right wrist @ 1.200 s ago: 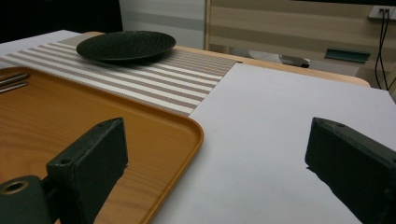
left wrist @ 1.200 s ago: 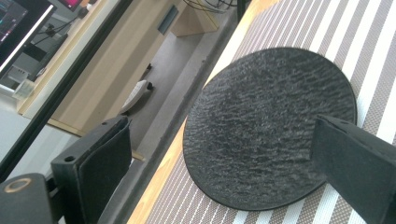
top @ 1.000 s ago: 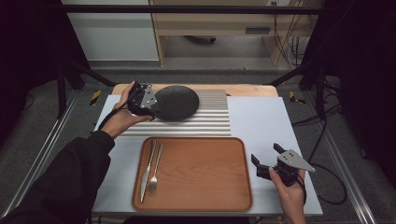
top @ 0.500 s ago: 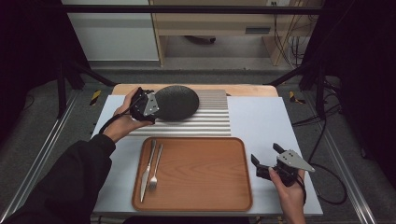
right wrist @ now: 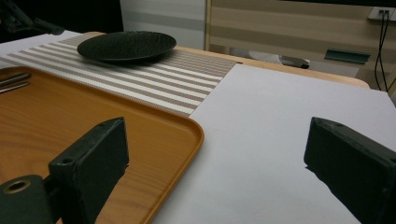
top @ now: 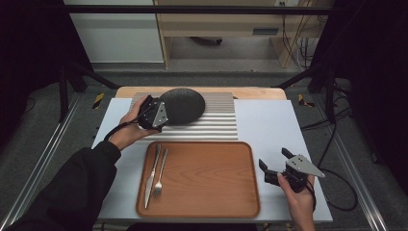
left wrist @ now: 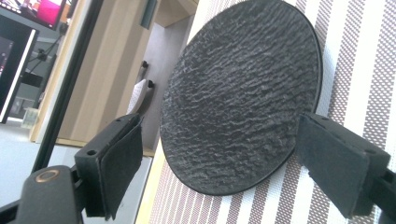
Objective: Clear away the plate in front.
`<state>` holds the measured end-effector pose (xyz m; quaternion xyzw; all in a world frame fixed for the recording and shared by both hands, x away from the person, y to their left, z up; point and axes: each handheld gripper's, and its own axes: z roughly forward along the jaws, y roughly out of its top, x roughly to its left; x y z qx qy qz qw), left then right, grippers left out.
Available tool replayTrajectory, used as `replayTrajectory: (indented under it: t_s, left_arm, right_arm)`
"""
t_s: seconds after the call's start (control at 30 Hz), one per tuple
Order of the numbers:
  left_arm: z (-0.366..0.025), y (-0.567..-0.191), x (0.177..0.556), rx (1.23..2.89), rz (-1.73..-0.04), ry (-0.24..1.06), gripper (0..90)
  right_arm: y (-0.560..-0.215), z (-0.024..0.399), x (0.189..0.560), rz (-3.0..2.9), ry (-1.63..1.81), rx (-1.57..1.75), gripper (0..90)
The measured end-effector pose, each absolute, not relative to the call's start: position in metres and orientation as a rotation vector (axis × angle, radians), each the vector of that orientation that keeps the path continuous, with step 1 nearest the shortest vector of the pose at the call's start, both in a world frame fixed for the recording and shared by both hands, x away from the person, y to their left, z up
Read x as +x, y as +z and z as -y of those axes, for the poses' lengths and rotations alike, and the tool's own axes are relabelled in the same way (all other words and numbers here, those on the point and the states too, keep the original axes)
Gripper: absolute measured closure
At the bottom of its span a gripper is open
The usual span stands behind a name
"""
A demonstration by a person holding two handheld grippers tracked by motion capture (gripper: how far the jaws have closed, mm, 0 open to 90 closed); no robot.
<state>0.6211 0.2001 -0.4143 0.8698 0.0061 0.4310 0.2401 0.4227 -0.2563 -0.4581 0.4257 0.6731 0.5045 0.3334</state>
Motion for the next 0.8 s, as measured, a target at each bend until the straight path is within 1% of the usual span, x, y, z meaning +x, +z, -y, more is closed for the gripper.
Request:
replayTrajectory:
  t_s: [0.13, 0.27, 0.37, 0.47, 0.63, 0.8]
  left_arm:
    - [-0.198, -0.403, 0.618, 2.354, 0.004, 1.197, 16.6]
    - [-0.194, -0.395, 0.62, 2.396, 0.042, 1.237, 16.3]
    - [-0.194, -0.395, 0.622, 2.402, 0.043, 1.24, 16.5]
    - [-0.194, -0.401, 0.621, 2.425, 0.081, 1.236, 18.9]
    - [-0.192, -0.412, 0.618, 2.475, 0.188, 1.22, 32.6]
    - [-0.189, -0.423, 0.616, 2.478, 0.222, 1.199, 45.0]
  right_arm:
    - [-0.457, 0.256, 0.422, -1.756, 1.317, 1.112, 6.8]
    - [-0.457, 0.257, 0.421, -1.753, 1.322, 1.116, 7.1]
    - [-0.456, 0.257, 0.421, -1.751, 1.323, 1.113, 7.0]
    - [-0.455, 0.258, 0.42, -1.743, 1.332, 1.111, 7.0]
    - [-0.455, 0.261, 0.421, -1.738, 1.338, 1.118, 7.1]
    - [-0.455, 0.26, 0.421, -1.742, 1.336, 1.117, 7.1]
